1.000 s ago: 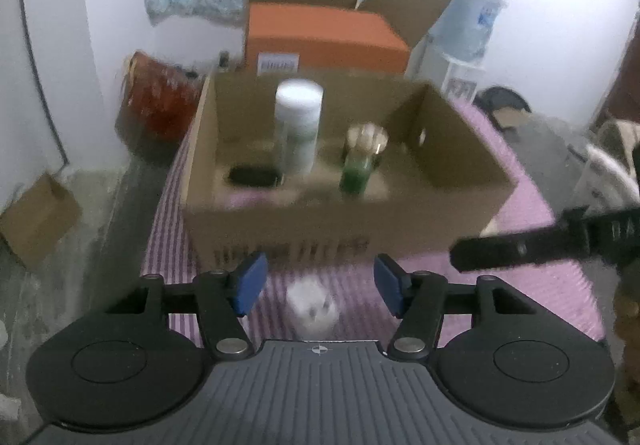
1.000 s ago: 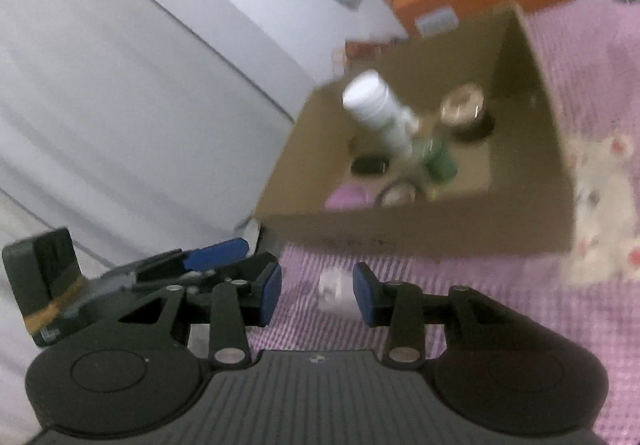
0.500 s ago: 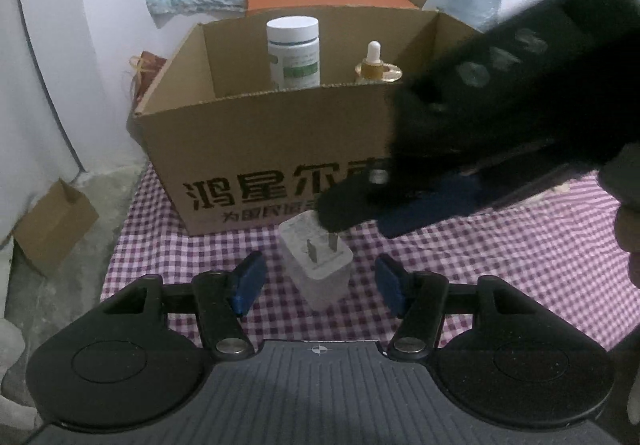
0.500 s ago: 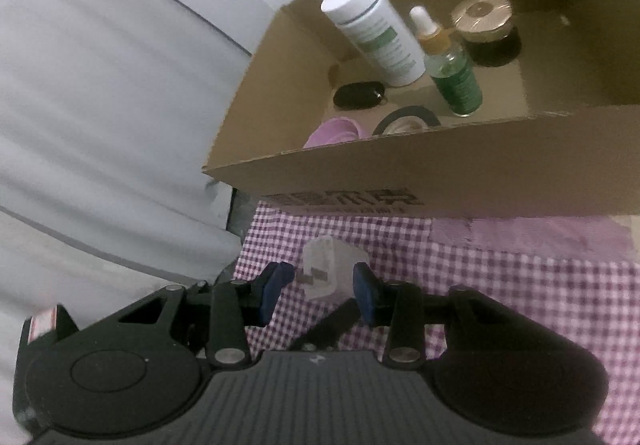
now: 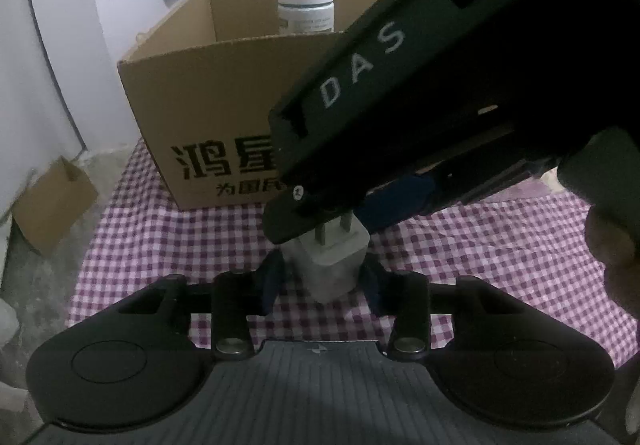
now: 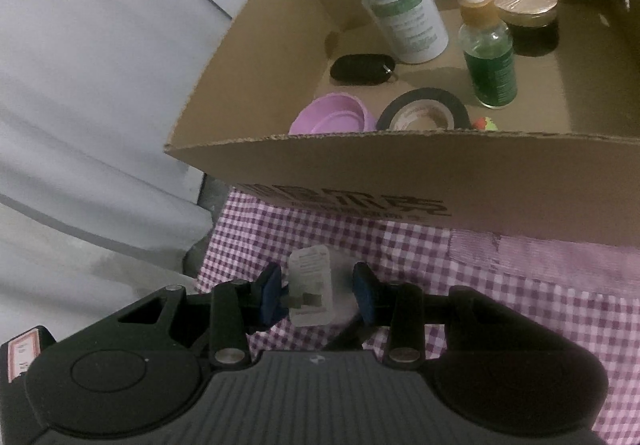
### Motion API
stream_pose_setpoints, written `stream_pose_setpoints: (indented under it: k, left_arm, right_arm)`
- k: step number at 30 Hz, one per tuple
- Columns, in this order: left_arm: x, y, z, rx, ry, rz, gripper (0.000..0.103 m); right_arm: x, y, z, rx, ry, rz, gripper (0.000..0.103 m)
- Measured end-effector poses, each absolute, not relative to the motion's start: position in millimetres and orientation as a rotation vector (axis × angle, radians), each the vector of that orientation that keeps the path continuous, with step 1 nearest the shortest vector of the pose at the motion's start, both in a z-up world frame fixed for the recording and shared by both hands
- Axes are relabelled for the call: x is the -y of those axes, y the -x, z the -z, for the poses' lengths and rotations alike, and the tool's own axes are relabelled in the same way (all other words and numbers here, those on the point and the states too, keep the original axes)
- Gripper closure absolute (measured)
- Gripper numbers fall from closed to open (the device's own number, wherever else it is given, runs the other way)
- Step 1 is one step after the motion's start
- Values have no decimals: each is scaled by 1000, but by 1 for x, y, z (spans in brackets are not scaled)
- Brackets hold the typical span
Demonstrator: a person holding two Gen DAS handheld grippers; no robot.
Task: Organize rigid objects
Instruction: 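Grasp the white plug charger with the right gripper, then carry the charger into the box and open the right gripper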
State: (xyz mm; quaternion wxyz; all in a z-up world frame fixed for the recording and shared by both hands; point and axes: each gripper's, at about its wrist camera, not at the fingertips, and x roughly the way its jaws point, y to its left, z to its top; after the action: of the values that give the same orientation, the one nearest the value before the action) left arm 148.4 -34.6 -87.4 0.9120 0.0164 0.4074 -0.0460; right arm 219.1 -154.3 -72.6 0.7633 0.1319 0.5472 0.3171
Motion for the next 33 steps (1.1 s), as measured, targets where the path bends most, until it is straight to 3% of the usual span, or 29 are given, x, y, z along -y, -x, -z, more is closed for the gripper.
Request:
stream_pose_setpoints:
  k: [15, 25, 33]
  left_arm:
    - [46, -129, 67, -798, -68, 103, 67]
    - [69, -113, 1, -649, -140, 122, 67]
    - [99, -153, -38, -607, -155, 216, 66]
  right_arm:
    - [159, -196, 63, -1119, -255, -692, 61]
    - [184, -164, -11, -940, -229, -718, 61]
    - [218, -180, -70, -835, -221, -674, 61]
